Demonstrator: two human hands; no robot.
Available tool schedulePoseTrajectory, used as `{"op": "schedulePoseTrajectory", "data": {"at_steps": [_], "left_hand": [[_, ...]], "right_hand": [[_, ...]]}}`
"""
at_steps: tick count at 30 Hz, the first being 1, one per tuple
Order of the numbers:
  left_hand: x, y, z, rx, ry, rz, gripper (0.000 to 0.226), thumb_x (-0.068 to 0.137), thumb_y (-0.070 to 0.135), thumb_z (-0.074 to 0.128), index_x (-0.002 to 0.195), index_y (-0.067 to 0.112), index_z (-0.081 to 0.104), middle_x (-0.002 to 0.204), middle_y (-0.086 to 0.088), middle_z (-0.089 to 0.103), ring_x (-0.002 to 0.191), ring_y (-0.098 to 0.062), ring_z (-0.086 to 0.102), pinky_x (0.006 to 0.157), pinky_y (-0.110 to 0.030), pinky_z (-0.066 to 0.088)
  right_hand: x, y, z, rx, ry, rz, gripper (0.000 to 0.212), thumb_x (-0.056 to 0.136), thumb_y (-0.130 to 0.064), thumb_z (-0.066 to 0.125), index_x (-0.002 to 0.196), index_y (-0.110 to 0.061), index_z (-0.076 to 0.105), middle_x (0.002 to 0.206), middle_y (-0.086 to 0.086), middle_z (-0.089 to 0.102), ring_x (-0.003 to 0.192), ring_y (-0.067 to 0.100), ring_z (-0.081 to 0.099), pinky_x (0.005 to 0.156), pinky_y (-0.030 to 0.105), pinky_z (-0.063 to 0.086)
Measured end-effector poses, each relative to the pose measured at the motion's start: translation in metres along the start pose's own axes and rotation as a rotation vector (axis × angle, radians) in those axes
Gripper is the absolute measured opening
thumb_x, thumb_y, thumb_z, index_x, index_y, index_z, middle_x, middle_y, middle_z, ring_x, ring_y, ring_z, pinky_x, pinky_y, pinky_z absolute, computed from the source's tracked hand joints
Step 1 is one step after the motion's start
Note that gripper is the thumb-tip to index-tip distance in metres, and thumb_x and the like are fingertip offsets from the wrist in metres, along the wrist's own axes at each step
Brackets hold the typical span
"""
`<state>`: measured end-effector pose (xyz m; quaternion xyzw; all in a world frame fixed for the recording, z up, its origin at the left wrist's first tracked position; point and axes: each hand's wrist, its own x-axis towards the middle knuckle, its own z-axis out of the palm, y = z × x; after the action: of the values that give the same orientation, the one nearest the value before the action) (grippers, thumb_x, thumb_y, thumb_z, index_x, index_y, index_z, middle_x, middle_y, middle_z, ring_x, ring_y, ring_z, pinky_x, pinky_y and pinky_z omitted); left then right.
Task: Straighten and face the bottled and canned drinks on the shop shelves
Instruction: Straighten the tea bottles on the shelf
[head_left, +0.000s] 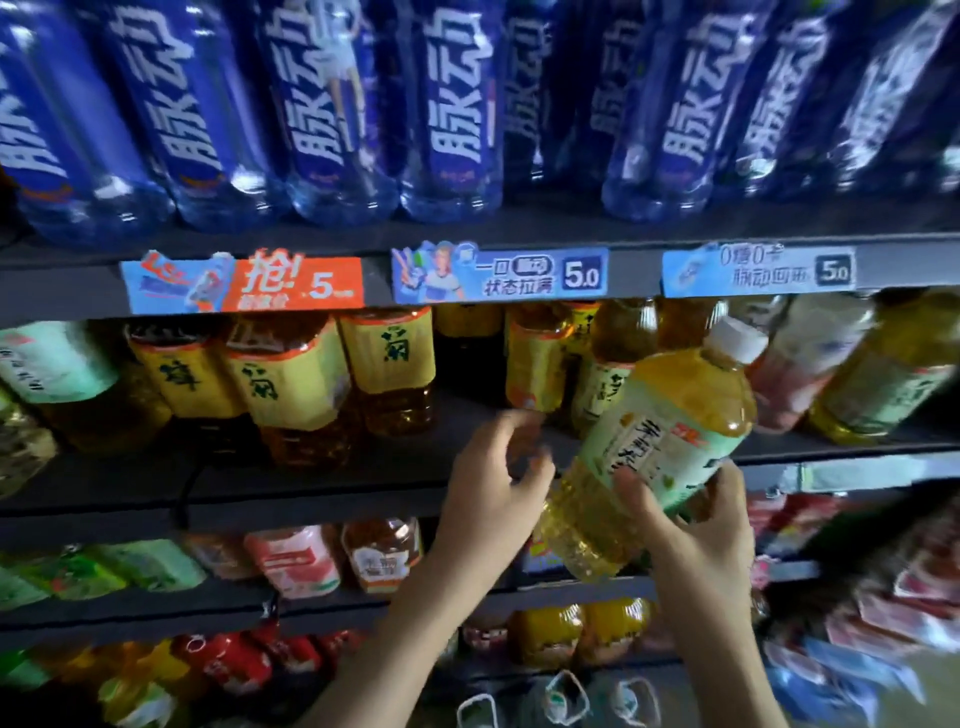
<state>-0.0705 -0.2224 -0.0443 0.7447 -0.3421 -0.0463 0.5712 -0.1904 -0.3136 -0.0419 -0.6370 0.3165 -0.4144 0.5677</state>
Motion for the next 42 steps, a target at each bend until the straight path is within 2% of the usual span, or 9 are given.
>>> {"op": "schedulePoseTrajectory", "data": {"at_steps": [4,8,10,15,19,23,32,36,42], "left_hand": [[0.015,0.000,0.029,-0.045,0.032,-0.043,0.034,0.085,0.031,0.063,0.119,0.025,0.058,0.109,0.009,0.065,0.100,-0.001,0.061,0.089,-0.029,0.051],[0.021,-0.001,0.029,-0.349,-0.491,-0.190,0.058,0.077,0.049,0.065,0.130,0.035,0.047,0.122,0.013,0.062,0.114,-0.004,0.058,0.099,-0.033,0.046],[0.018,-0.004,0.028,-0.359,-0.566,-0.226,0.066,0.070,0.045,0.073,0.129,0.030,0.048,0.122,0.007,0.064,0.114,-0.010,0.059,0.099,-0.038,0.047],[0.011,-0.015,0.030,-0.242,-0.407,-0.275,0.065,0.061,0.058,0.072,0.118,0.029,0.058,0.109,0.010,0.069,0.101,-0.005,0.065,0.090,-0.040,0.053],[0.003,-0.022,0.029,-0.058,-0.294,-0.307,0.068,0.046,0.072,0.066,0.105,0.041,0.054,0.099,0.015,0.068,0.091,0.002,0.064,0.081,-0.026,0.054],[-0.012,-0.009,0.029,0.065,-0.280,-0.196,0.055,0.048,0.064,0.059,0.099,0.050,0.046,0.095,0.023,0.063,0.085,0.014,0.057,0.064,-0.006,0.042],[-0.015,0.012,0.021,-0.020,-0.305,-0.047,0.058,0.065,0.034,0.077,0.117,0.037,0.051,0.112,0.011,0.062,0.106,-0.010,0.059,0.085,-0.035,0.051],[-0.022,0.029,-0.014,-0.162,-0.447,-0.175,0.052,0.083,0.013,0.068,0.121,0.042,0.048,0.111,0.013,0.065,0.100,0.001,0.061,0.085,-0.020,0.050],[-0.045,0.031,-0.081,0.035,-0.086,-0.361,0.024,0.083,0.037,0.059,0.107,0.037,0.057,0.091,0.008,0.069,0.081,-0.003,0.064,0.076,-0.031,0.053]], "right_hand": [[0.023,0.010,-0.008,0.037,-0.053,0.005,0.048,0.073,-0.016,0.080,0.114,-0.014,0.055,0.098,0.001,0.067,0.080,0.000,0.065,0.064,0.015,0.053],[0.034,0.022,-0.013,0.102,-0.158,0.056,0.052,0.060,-0.046,0.075,0.103,-0.020,0.064,0.096,0.001,0.072,0.089,0.014,0.068,0.066,0.024,0.054],[0.034,0.026,-0.015,0.153,-0.228,0.116,0.054,0.057,-0.052,0.075,0.101,-0.022,0.068,0.099,0.003,0.073,0.094,0.019,0.069,0.075,0.031,0.053],[0.031,0.019,-0.011,0.036,-0.334,0.165,0.047,0.073,-0.051,0.074,0.111,-0.027,0.065,0.102,-0.008,0.072,0.097,0.008,0.067,0.077,0.024,0.054],[0.028,0.003,-0.008,-0.299,-0.206,0.110,0.039,0.070,-0.053,0.069,0.102,-0.036,0.056,0.095,-0.018,0.066,0.090,-0.002,0.062,0.065,0.010,0.047],[0.014,-0.007,0.006,-0.450,-0.112,0.124,0.077,0.050,-0.066,0.070,0.102,-0.021,0.035,0.100,-0.003,0.047,0.091,0.012,0.046,0.070,0.029,0.040],[0.008,-0.008,-0.001,-0.189,0.040,0.116,0.057,0.062,-0.031,0.084,0.100,-0.018,0.043,0.087,-0.008,0.055,0.071,-0.008,0.052,0.053,0.011,0.039],[-0.003,-0.018,0.005,-0.184,0.018,0.146,0.054,0.065,-0.029,0.082,0.102,-0.016,0.044,0.086,-0.007,0.054,0.071,-0.003,0.050,0.049,0.008,0.037],[-0.037,-0.051,0.051,-0.164,-0.140,0.157,0.056,0.066,-0.028,0.083,0.105,-0.013,0.044,0.085,-0.008,0.054,0.074,0.001,0.051,0.059,0.025,0.040]]}}
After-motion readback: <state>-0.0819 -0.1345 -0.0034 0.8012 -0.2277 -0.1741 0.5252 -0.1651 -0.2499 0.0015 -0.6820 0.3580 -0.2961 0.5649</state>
